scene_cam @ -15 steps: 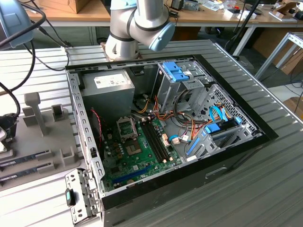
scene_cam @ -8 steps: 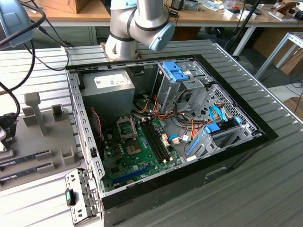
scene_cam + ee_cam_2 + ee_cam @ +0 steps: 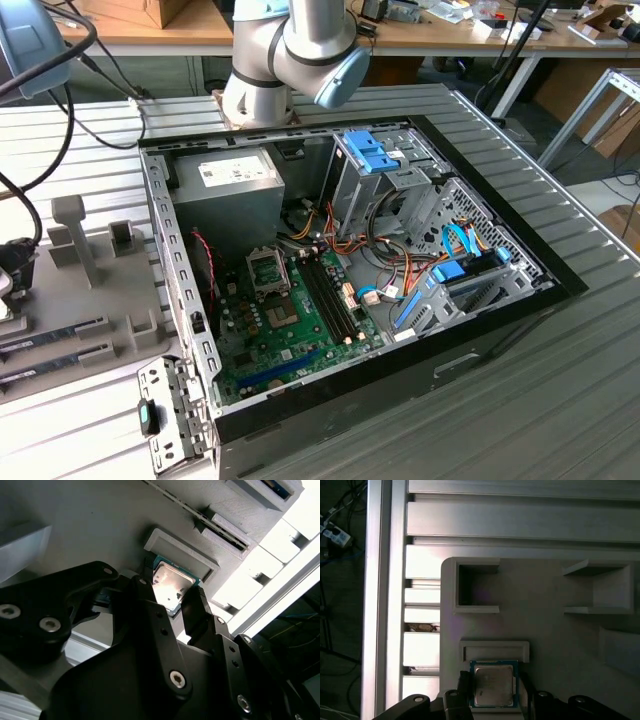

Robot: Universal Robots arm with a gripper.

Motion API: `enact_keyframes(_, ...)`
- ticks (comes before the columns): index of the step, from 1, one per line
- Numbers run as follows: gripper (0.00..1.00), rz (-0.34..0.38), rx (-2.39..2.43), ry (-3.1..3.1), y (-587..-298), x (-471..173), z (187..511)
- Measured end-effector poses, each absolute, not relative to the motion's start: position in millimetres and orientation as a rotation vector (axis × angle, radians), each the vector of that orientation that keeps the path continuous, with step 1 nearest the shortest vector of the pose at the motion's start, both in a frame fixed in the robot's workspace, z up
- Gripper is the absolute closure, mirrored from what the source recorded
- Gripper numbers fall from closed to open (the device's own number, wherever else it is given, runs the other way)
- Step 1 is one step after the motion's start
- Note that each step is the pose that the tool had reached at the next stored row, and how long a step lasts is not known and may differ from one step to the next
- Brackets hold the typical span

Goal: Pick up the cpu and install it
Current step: 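Pick up the cpu and move it towards the insertion slot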

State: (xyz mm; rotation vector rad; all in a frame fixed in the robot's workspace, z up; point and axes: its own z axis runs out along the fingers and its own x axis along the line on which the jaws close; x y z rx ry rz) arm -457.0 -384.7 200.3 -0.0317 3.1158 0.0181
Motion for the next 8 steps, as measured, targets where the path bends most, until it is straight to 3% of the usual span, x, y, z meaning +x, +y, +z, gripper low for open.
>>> enact_keyframes(8,0.53,0.018,-0.032,3.116,-384.7,-457.0,202.0)
